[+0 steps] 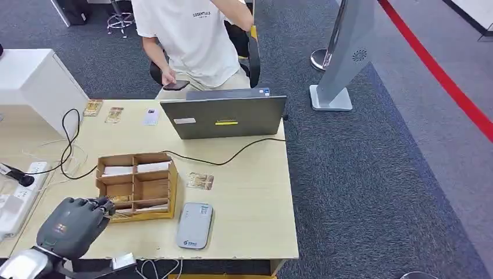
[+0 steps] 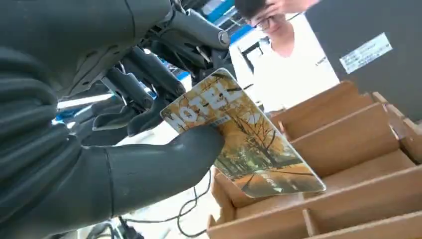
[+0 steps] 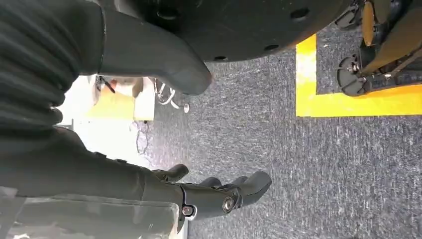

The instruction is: Pass the card to the sensor for recognition and then transmit it.

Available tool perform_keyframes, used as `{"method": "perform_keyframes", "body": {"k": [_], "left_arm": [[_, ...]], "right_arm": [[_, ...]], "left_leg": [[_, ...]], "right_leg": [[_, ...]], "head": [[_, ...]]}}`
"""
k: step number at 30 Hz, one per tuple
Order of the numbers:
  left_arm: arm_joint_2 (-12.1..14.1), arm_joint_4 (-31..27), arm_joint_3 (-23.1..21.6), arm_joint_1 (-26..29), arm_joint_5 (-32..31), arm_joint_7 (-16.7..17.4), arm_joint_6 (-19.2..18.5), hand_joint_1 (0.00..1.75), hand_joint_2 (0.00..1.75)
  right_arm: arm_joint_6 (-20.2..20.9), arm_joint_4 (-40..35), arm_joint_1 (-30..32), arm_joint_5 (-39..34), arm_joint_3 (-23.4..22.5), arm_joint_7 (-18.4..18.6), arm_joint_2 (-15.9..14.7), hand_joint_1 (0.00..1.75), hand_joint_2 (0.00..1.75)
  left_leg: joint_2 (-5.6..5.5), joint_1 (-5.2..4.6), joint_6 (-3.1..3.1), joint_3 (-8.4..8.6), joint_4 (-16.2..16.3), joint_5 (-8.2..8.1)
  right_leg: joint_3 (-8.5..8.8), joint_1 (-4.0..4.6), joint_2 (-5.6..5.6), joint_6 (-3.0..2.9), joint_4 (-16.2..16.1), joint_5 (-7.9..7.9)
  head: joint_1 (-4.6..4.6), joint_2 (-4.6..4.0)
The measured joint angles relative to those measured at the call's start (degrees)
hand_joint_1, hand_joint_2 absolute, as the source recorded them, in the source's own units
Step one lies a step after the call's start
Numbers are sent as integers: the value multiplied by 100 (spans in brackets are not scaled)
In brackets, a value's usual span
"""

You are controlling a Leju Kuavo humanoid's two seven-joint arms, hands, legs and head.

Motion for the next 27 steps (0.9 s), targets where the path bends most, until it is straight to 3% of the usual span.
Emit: {"method": "perform_keyframes", "body": {"k": [2, 3, 8, 11, 12, 13, 15, 18, 20, 23, 27], "left_arm": [[674, -565, -5, -343, 738, -239, -361, 175, 175], [825, -728, -5, -586, 895, -248, -465, 175, 175], [929, -1014, -61, -1445, 895, -216, -723, 175, 175], [901, -1049, -126, -1677, 657, -15, -516, 175, 175], [786, -1021, -195, -1855, 490, 87, -421, 175, 175], [616, -945, -258, -2024, 299, 219, -196, 175, 175], [-6, -462, -431, -2368, -373, 526, 722, 175, 175], [-783, 506, -464, -2523, -1620, 996, 2737, 175, 175], [-1205, 1210, -376, -2583, -2035, 1000, 3597, 175, 175], [-1570, 2262, -52, -2717, -2159, 801, 4126, 175, 175], [-1773, 3597, 212, -3050, -2174, 994, 4335, 175, 175]], "right_arm": [[2, 0, 2, -66, 0, 7, 4, 0, 175], [0, 0, 0, -90, 0, 9, 4, 0, 175], [-7, 0, -16, -147, 17, 11, 13, 0, 175], [-7, 0, -16, -134, 37, 13, 20, 0, 175], [-7, 0, -17, -105, 48, 13, 22, 0, 175], [-4, 0, -25, -46, 76, 13, 22, 0, 175], [15, 0, -73, 138, 212, 26, 22, 0, 175], [39, -2, -129, 466, 481, 103, 20, 0, 175], [88, -2, -162, 636, 689, 208, 4, 0, 175], [199, -2, -197, 706, 931, 315, -28, 0, 175], [282, -2, -217, 730, 1150, 317, -59, 0, 175]], "left_leg": [[-11, 22, -7, -11, 6, 5], [-25, 11, -7, -9, 5, 5], [-17, 13, -12, -8, 4, 9], [-16, 13, -12, -6, 7, 9], [-23, 11, -12, -7, 9, 10], [-34, 7, -9, -9, 9, 11], [-52, 2, -9, -9, 8, 12], [-29, -4, -10, -5, 9, 12], [-25, -5, -10, -1, 9, 12], [-18, -3, -11, -2, 10, 13], [-11, -2, -15, -2, 9, 15]], "right_leg": [[0, 15, -9, -8, -10, 5], [2, 13, -24, -7, -10, 4], [4, 12, -20, -13, -9, 10], [-2, 11, -17, -13, -12, 10], [-13, 11, -27, -11, -17, 10], [-11, 10, -36, -8, -17, 8], [16, 8, -60, -7, -17, 8], [12, 7, -28, -7, -17, 21], [12, 7, -23, -5, -17, 23], [6, 8, -17, -7, -16, 24], [3, 9, -8, -11, -13, 26]], "head": [[22, 0], [15, 0], [11, 0], [11, 0], [4, 0], [7, 0], [15, 0], [11, 0], [15, 0], [11, 0], [7, 0]]}}
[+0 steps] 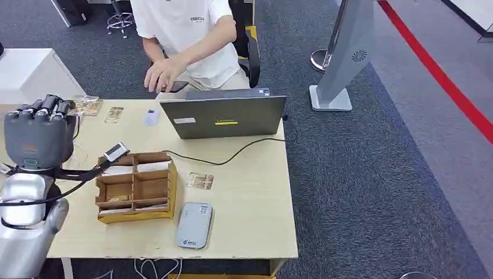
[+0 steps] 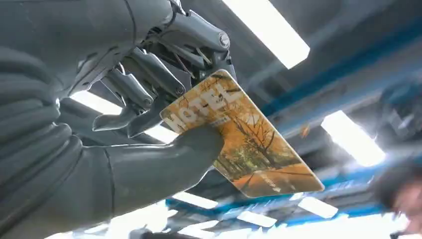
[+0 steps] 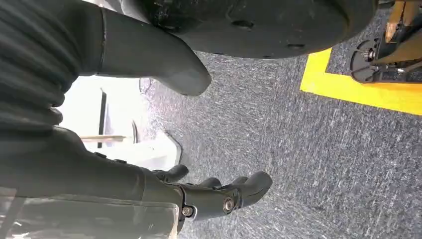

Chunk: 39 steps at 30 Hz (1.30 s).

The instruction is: Pass the card to the sensor for recognition and then transmit it.

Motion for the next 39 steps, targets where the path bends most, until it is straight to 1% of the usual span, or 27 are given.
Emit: {"method": "perform_keyframes", "body": {"k": [2, 3, 4, 5, 6, 7, 13, 18, 23, 24, 25, 30, 35, 37, 39], "left_arm": [[-50, 474, 57, -127, -2, 41, 4, 175, 175], [-48, 664, 57, -167, -2, 125, 15, 175, 175], [-28, 824, 48, -197, -2, 272, 22, 175, 175], [37, 1051, 20, -229, -2, 508, 33, 175, 175], [96, 1246, 0, -266, -2, 659, 35, 175, 175], [144, 1382, -9, -286, -2, 738, 37, 175, 175], [337, 2016, -26, -336, -4, 872, 42, 175, 175], [400, 2222, -29, -337, -4, 870, 44, 175, 175], [405, 2316, -44, -318, -4, 870, 48, 175, 175], [404, 2327, -55, -310, -4, 865, 48, 0, 175], [402, 2338, -61, -306, -4, 857, 48, 0, 175], [363, 2436, -53, -306, -4, 592, 48, 0, 175], [308, 2477, 55, -295, -4, 451, 48, 0, 175], [280, 2477, 120, -268, -4, 338, 50, 0, 175], [225, 2469, 247, -216, 7, 130, 52, 0, 175]], "right_arm": [[13, 0, -3, -2, 74, -4, -11, 0, 175], [24, 0, -6, -2, 107, -4, -13, 0, 175], [35, 0, -9, 0, 140, 4, -17, 0, 175], [59, 0, -11, 9, 179, 54, -24, 0, 175], [74, -2, -11, 9, 207, 94, -30, 0, 175], [83, -2, -9, 9, 234, 114, -37, 0, 175], [142, -9, -13, 7, 345, 188, -66, 0, 175], [140, -9, -13, -20, 422, 153, -70, 0, 175], [131, -11, -12, -48, 441, 90, -74, 0, 175], [127, -11, -12, -48, 443, 83, -74, 0, 175], [125, -11, -12, -50, 443, 79, -74, 0, 175], [122, -11, -12, -63, 459, 52, -74, 0, 175], [122, -13, -12, -74, 461, 61, -74, 0, 175], [120, -13, -11, -101, 461, 68, -74, 0, 175], [114, -13, -10, -133, 461, 61, -74, 0, 175]], "left_leg": [[-1, 2, -1, -2, -1, 1], [-1, 2, -2, -2, -3, 1], [5, 2, -2, -2, -4, 0], [15, 2, -2, -2, -4, 0], [21, 2, -2, -2, -4, 0], [24, 2, -2, -2, -4, 0], [26, 10, -2, -7, -5, 0], [23, 9, -2, -9, -5, 0], [24, 9, -2, -9, -4, 0], [24, 9, -2, -9, -4, 0], [26, 9, -2, -10, -4, -1], [19, 9, -1, -12, -4, -1], [21, 10, -2, -13, -5, 0], [21, 10, -2, -13, -5, 0], [21, 10, -2, -12, -5, 0]], "right_leg": [[0, 1, -1, -1, 2, 0], [0, 1, 0, -1, 3, -1], [-1, 1, 8, -1, 3, -1], [-4, 1, 16, -1, 4, -1], [-8, 1, 21, -1, 4, -1], [-10, 1, 22, -1, 4, -1], [-12, 0, 20, -1, 3, -1], [-11, 0, 18, -1, 2, -1], [-12, -1, 19, -1, 2, 0], [-13, -1, 21, -1, 2, 0], [-13, 0, 24, -1, 2, 0], [-14, 0, 15, -2, 2, -1], [-15, 0, 15, -2, 2, -1], [-15, 0, 15, -1, 2, -1], [-14, 0, 15, -1, 2, -1]], "head": [[0, 0], [2, 0], [-2, 0], [0, 0], [-2, 0], [-4, 0], [-6, 0], [-7, 0], [-7, 0], [-7, 0], [-7, 0], [-7, 0], [-7, 0], [-9, 0], [-9, 0]]}}
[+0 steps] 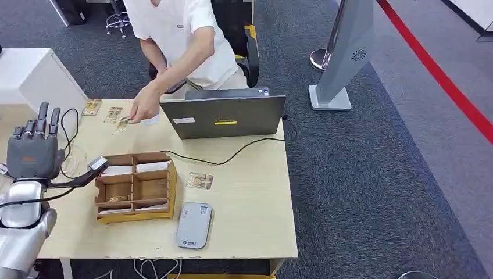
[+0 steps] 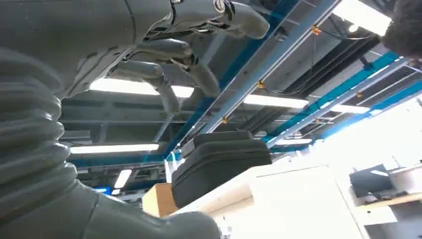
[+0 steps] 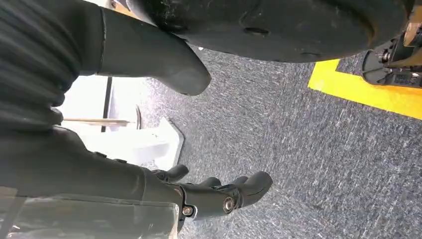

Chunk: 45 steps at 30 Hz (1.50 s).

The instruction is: Pass the card to the sensor for recognition and then transmit it.

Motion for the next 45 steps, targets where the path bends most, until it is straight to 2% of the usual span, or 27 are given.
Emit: {"method": "perform_keyframes", "body": {"k": [4, 9, 11, 17, 24, 28, 32, 34, 35, 36, 38, 39, 40, 41, 43, 45], "left_arm": [[-216, -270, 384, 276, 79, -501, 0, 0, 175], [-492, -843, 660, 808, 206, -834, -2, 0, 175], [-571, -1194, 664, 1124, 135, -839, -18, 0, 175], [-756, -2998, 647, 2631, -7, -782, 7, 0, 175], [-1018, -5175, 568, 4243, -13, -1138, 33, 0, 175], [-1167, -5810, 518, 4874, -9, -1256, 35, 0, 175], [-1315, -6235, 481, 5382, 93, -948, 35, 0, 175], [-1360, -6304, 481, 5569, 263, -965, 35, 0, 175], [-1524, -6341, 500, 5661, 911, -1301, 35, 0, 175], [-1712, -6325, 603, 5739, 1635, -1803, 33, 0, 175], [-2171, -6038, 989, 5739, 3313, -3069, 22, 0, 175], [-2366, -5771, 1262, 5698, 4107, -3575, -35, 0, 175], [-2571, -5533, 1507, 5644, 4603, -3836, -154, 0, 175], [-2737, -5194, 1848, 5517, 5013, -4116, -337, 0, 175], [-3092, -4497, 2549, 5242, 5274, -4732, -572, 0, 175], [-3314, -4075, 3041, 5095, 5320, -4981, -656, 0, 175]], "right_arm": [[-59, -2, 13, -96, 0, -59, 0, 0, 175], [-137, -2, 33, -268, -4, -98, 0, 0, 175], [-192, -2, 53, -391, -28, -142, 2, 0, 175], [-413, -2, 107, -756, -186, -313, 33, 0, 175], [-544, 0, 143, -951, -328, -326, 52, 0, 175], [-597, 0, 153, -1038, -348, -323, 68, 0, 175], [-660, 4, 167, -1136, -402, -313, 90, 0, 175], [-692, 6, 169, -1179, -429, -325, 98, 0, 175], [-702, 7, 169, -1198, -444, -341, 107, 0, 175], [-719, 7, 170, -1235, -452, -372, 114, 0, 175], [-756, 7, 170, -1270, -459, -387, 129, 0, 175], [-776, 7, 166, -1283, -461, -389, 144, 0, 175], [-787, 7, 166, -1283, -461, -389, 157, 0, 175], [-800, 7, 166, -1283, -461, -387, 162, 0, 175], [-822, 7, 162, -1287, -459, -382, 177, 0, 175], [-828, 7, 162, -1294, -461, -382, 179, 0, 175]], "left_leg": [[1, -1, 1, 0, 0, -1], [2, -7, 3, -2, 0, -5], [4, -11, 3, -2, 0, -6], [17, -13, 2, -3, -1, -18], [15, -13, 7, -4, -1, -31], [12, -13, 6, -2, -2, -37], [4, -13, 6, -3, -2, -37], [4, -13, 6, -5, -3, -37], [4, -13, 6, -5, -4, -37], [5, -13, 7, -5, -4, -37], [1, -13, 9, -2, -4, -35], [-1, -15, 9, 0, -4, -35], [-1, -18, 9, 0, -3, -35], [-1, -18, 10, 0, -3, -34], [-4, -15, 11, 0, -3, -32], [0, -14, 10, 5, -3, -32]], "right_leg": [[0, -1, 1, 0, -1, 0], [-1, -2, 3, 1, -3, -1], [-1, -2, 4, 1, -4, -2], [-8, -2, 15, 6, -5, -11], [-9, -2, 12, 8, -6, -22], [-4, -2, 6, 11, -6, -26], [-2, -2, -2, 11, -6, -26], [0, -2, -4, 11, -6, -26], [2, -2, -5, 11, -6, -26], [2, -2, -5, 11, -6, -26], [2, -2, -7, 12, -7, -27], [2, -3, -7, 13, -7, -28], [3, -3, -7, 13, -8, -27], [4, -3, -7, 13, -8, -27], [9, -2, -10, 12, -7, -26], [10, -2, -5, 10, -7, -25]], "head": [[2, 0], [2, 0], [2, 0], [4, 0], [4, 0], [0, 0], [0, 0], [2, 0], [0, 0], [-2, 0], [2, 0], [0, 0], [2, 0], [-2, 0], [0, 0], [-2, 0]]}}
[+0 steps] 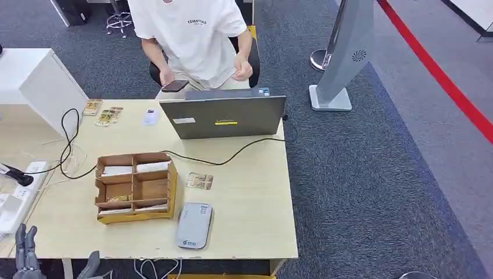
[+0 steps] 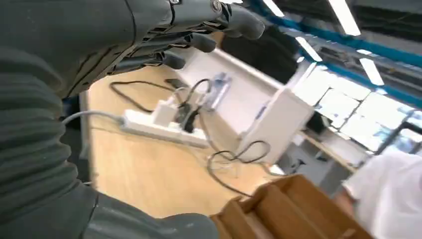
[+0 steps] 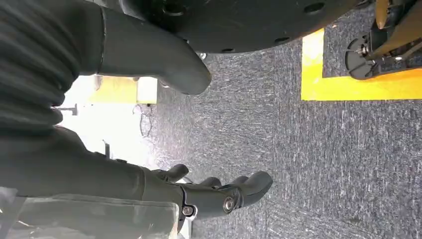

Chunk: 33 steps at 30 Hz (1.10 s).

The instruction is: Pass the card to the sensor for recognition and then transmit it.

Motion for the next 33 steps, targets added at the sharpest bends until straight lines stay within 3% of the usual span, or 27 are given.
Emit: {"method": "perform_keyframes", "body": {"k": [5, 7, 8, 10, 12, 13, 17, 21, 24, 28, 33], "left_arm": [[-406, 523, 694, -176, -57, -39, -133, 0, 175], [-502, 701, 891, -308, -11, 136, -379, 0, 175], [-526, 936, 1064, -448, 140, 228, -635, 0, 175], [-425, 1951, 1632, -896, 887, 391, -1692, 0, 175], [-145, 3351, 2361, -1346, 1610, 591, -2659, 0, 175], [-9, 4049, 2676, -1479, 1913, 737, -2866, 0, 175], [263, 5897, 3608, -1851, 2109, 1286, -2465, 0, 175], [322, 6894, 3887, -2051, 1722, 1613, -1737, 0, 175], [322, 7342, 3992, -2187, 1722, 1881, -1425, 0, 175], [346, 7706, 4185, -2297, 1770, 2348, -1311, 0, 175], [342, 7970, 4198, -2346, 1578, 3199, -1669, 0, 175]], "right_arm": [[0, 0, 0, -7, 0, 0, 0, 0, 175], [-2, 0, -1, -20, 0, -7, 0, 0, 175], [-11, 0, -3, -44, 2, -11, 0, 0, 175], [-17, -2, -6, -55, 2, -15, 4, 0, 175], [-7, -2, -23, 2, 33, 4, 7, 0, 175], [11, -2, -27, 54, 55, 11, 7, 0, 175], [35, -2, -34, 166, 186, 61, 7, 0, 175], [44, -2, -54, 164, 284, 149, 7, 0, 175], [48, -2, -59, 162, 321, 175, 7, 0, 175], [70, -2, -60, 258, 418, 179, 7, 0, 175], [170, 0, -68, 476, 610, 271, 7, 0, 175]], "left_leg": [[-3, 0, 1, 1, 0, 0], [-8, -1, 2, 0, 0, -1], [-15, -3, 2, -1, 0, -1], [-21, -6, 3, -2, -3, -2], [-16, 1, -6, 7, -4, -6], [3, 4, -12, 18, -4, -9], [-5, 3, -13, 22, -4, -8], [-25, 3, -9, 15, -4, -7], [-26, 1, -2, 15, -3, -12], [-26, -4, 0, 17, -1, -13], [-25, -3, -1, 18, -1, -13]], "right_leg": [[1, 0, -3, 1, 0, -1], [1, 0, -7, 2, 0, -2], [2, -1, -13, 3, -1, -2], [12, -4, -23, 3, -1, -3], [16, 1, -17, -8, 0, -9], [15, 2, 4, -11, 0, -8], [15, 2, -3, -11, 1, -10], [18, 1, -18, -4, 0, -15], [19, -1, -19, -3, -1, -15], [19, -2, -19, -2, -1, -14], [19, -1, -19, -2, -1, -14]], "head": [[2, 0], [2, 0], [2, 0], [7, 0], [4, 0], [2, 0], [-7, 0], [-2, 0], [2, 0], [0, 0], [0, 0]]}}
